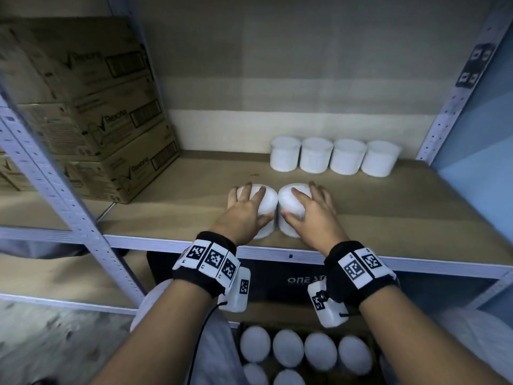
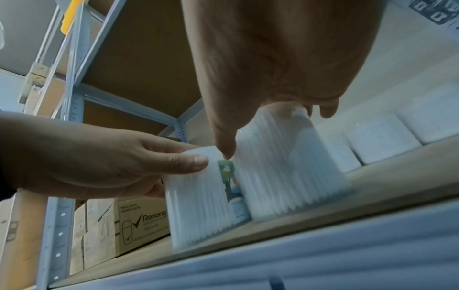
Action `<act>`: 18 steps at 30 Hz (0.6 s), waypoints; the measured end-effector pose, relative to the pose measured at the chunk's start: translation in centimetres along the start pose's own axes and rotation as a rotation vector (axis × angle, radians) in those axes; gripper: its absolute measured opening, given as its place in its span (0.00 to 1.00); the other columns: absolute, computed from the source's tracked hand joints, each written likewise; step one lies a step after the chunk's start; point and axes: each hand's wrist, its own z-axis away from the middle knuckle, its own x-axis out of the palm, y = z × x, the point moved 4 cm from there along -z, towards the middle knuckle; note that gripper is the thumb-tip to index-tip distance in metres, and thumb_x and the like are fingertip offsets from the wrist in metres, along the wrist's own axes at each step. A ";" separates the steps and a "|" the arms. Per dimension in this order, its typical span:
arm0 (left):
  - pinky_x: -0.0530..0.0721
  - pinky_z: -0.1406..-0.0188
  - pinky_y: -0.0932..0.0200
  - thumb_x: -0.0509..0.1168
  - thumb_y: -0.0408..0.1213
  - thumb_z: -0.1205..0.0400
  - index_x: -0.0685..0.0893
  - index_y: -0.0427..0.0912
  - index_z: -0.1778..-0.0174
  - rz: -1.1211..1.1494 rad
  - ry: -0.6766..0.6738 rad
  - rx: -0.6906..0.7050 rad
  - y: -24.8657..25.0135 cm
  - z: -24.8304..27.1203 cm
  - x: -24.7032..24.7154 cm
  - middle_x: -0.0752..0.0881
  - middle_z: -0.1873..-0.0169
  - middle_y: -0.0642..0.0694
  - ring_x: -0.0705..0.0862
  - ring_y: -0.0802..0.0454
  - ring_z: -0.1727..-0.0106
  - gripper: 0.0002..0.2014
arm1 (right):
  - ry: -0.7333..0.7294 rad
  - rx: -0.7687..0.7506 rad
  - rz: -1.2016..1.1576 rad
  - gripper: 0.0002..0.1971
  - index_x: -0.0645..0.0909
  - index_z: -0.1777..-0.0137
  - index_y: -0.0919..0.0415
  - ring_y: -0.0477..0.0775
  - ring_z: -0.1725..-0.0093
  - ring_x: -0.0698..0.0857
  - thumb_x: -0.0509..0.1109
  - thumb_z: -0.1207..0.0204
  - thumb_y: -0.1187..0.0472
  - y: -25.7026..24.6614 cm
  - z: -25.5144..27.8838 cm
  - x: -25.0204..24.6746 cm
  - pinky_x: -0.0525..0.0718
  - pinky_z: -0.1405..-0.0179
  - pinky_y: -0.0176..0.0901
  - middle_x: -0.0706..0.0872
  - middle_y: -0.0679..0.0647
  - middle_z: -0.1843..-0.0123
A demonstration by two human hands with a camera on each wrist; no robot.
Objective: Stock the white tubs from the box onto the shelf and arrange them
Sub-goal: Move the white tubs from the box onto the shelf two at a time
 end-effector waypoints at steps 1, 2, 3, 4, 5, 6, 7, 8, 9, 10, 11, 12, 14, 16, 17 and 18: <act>0.52 0.16 0.44 0.57 0.53 0.16 0.52 0.48 0.16 0.011 0.011 0.002 0.0 0.1 -0.1 0.50 0.16 0.41 0.48 0.34 0.17 0.34 | -0.005 0.002 0.012 0.30 0.67 0.21 0.48 0.60 0.16 0.52 0.64 0.22 0.42 0.0 0.0 -0.1 0.55 0.17 0.55 0.57 0.57 0.15; 0.53 0.17 0.44 0.57 0.54 0.16 0.53 0.49 0.16 0.027 0.018 0.002 0.0 0.1 -0.2 0.51 0.16 0.42 0.48 0.35 0.17 0.34 | -0.010 -0.001 0.026 0.30 0.67 0.21 0.48 0.59 0.16 0.51 0.64 0.22 0.41 -0.1 0.0 -0.2 0.54 0.17 0.57 0.57 0.56 0.15; 0.55 0.17 0.44 0.59 0.54 0.17 0.55 0.49 0.17 0.040 0.028 0.005 -0.1 0.1 -0.4 0.53 0.16 0.42 0.49 0.37 0.17 0.34 | -0.014 -0.011 0.042 0.30 0.67 0.22 0.49 0.59 0.16 0.52 0.64 0.22 0.42 -0.2 0.0 -0.4 0.53 0.17 0.58 0.58 0.56 0.16; 0.57 0.17 0.44 0.60 0.54 0.18 0.57 0.48 0.18 0.038 0.048 0.016 0.0 0.2 -0.7 0.56 0.17 0.42 0.52 0.38 0.17 0.34 | -0.011 -0.029 0.055 0.29 0.69 0.22 0.51 0.59 0.17 0.53 0.64 0.22 0.42 -0.3 0.0 -0.7 0.54 0.17 0.58 0.60 0.56 0.17; 0.58 0.18 0.44 0.61 0.54 0.19 0.61 0.48 0.19 0.024 0.078 0.034 0.1 0.2 -1.0 0.59 0.18 0.43 0.55 0.40 0.17 0.34 | 0.003 -0.047 0.057 0.29 0.70 0.23 0.52 0.58 0.18 0.56 0.65 0.23 0.43 -0.5 0.1 -1.0 0.56 0.18 0.57 0.63 0.55 0.18; 0.59 0.18 0.45 0.62 0.53 0.19 0.64 0.47 0.20 0.008 0.112 0.056 0.3 0.4 -1.4 0.62 0.19 0.44 0.58 0.42 0.18 0.32 | 0.025 -0.059 0.049 0.28 0.72 0.25 0.52 0.58 0.21 0.61 0.66 0.24 0.44 -0.6 0.1 -1.3 0.60 0.20 0.55 0.67 0.55 0.21; 0.61 0.19 0.47 0.63 0.52 0.20 0.67 0.46 0.22 0.003 0.144 0.077 0.6 0.5 -1.7 0.66 0.21 0.45 0.61 0.44 0.20 0.31 | 0.049 -0.066 0.036 0.27 0.75 0.27 0.53 0.57 0.25 0.65 0.67 0.24 0.45 -0.7 0.2 -1.7 0.64 0.23 0.53 0.71 0.53 0.25; 0.63 0.21 0.49 0.64 0.50 0.20 0.69 0.45 0.23 0.012 0.169 0.095 0.8 0.7 -1.9 0.68 0.23 0.45 0.64 0.45 0.22 0.30 | 0.067 -0.074 0.028 0.25 0.77 0.29 0.53 0.56 0.28 0.68 0.68 0.25 0.45 -0.8 0.3 -2.0 0.68 0.26 0.51 0.74 0.52 0.29; 0.66 0.23 0.52 0.65 0.49 0.20 0.71 0.44 0.24 0.032 0.185 0.107 1.0 0.9 -2.1 0.70 0.25 0.45 0.67 0.46 0.25 0.28 | 0.067 -0.085 0.024 0.23 0.79 0.31 0.54 0.55 0.31 0.70 0.69 0.25 0.47 -0.8 0.3 -2.3 0.71 0.28 0.50 0.76 0.52 0.32; 0.68 0.25 0.54 0.65 0.46 0.20 0.72 0.42 0.25 0.050 0.193 0.116 1.2 1.0 -2.3 0.72 0.28 0.44 0.68 0.46 0.26 0.27 | 0.055 -0.098 0.021 0.21 0.81 0.33 0.55 0.55 0.32 0.71 0.70 0.25 0.49 -0.9 0.3 -2.4 0.73 0.30 0.50 0.77 0.52 0.34; 0.69 0.27 0.55 0.65 0.45 0.20 0.73 0.41 0.26 0.058 0.196 0.121 1.3 1.2 -2.4 0.74 0.30 0.44 0.70 0.46 0.28 0.26 | 0.035 -0.109 0.019 0.19 0.82 0.35 0.56 0.55 0.32 0.72 0.70 0.24 0.51 -0.9 0.3 -2.5 0.74 0.31 0.50 0.78 0.53 0.35; 0.70 0.28 0.55 0.65 0.43 0.20 0.74 0.40 0.28 0.057 0.195 0.124 1.4 1.3 -2.4 0.75 0.31 0.43 0.71 0.45 0.29 0.24 | 0.013 -0.119 0.023 0.18 0.82 0.36 0.57 0.55 0.31 0.73 0.70 0.24 0.54 -0.9 0.2 -2.6 0.76 0.31 0.51 0.78 0.54 0.36; 0.73 0.31 0.54 0.64 0.39 0.20 0.77 0.40 0.31 0.042 0.186 0.133 1.6 1.5 -2.3 0.77 0.34 0.42 0.72 0.44 0.29 0.21 | -0.019 -0.130 0.043 0.17 0.82 0.36 0.58 0.55 0.30 0.73 0.69 0.23 0.57 -0.9 0.2 -2.5 0.77 0.32 0.53 0.79 0.54 0.35; 0.74 0.32 0.55 0.63 0.34 0.20 0.79 0.39 0.33 0.031 0.198 0.145 1.7 1.6 -2.2 0.78 0.35 0.41 0.73 0.44 0.29 0.18 | -0.023 -0.140 0.050 0.17 0.82 0.35 0.57 0.55 0.29 0.73 0.69 0.23 0.58 -0.8 0.2 -2.5 0.77 0.32 0.53 0.79 0.53 0.34; 0.75 0.32 0.55 0.62 0.32 0.20 0.81 0.39 0.34 0.034 0.211 0.146 1.7 1.7 -2.1 0.79 0.35 0.41 0.74 0.43 0.30 0.17 | -0.014 -0.148 0.048 0.16 0.82 0.35 0.57 0.55 0.29 0.73 0.68 0.23 0.58 -0.8 0.2 -2.4 0.77 0.32 0.52 0.80 0.53 0.35; 0.76 0.33 0.54 0.62 0.31 0.20 0.82 0.38 0.35 0.040 0.221 0.140 1.7 1.7 -2.0 0.80 0.36 0.41 0.75 0.43 0.31 0.16 | -0.001 -0.157 0.044 0.16 0.82 0.35 0.57 0.54 0.30 0.73 0.68 0.22 0.58 -0.8 0.2 -2.4 0.77 0.32 0.50 0.80 0.53 0.35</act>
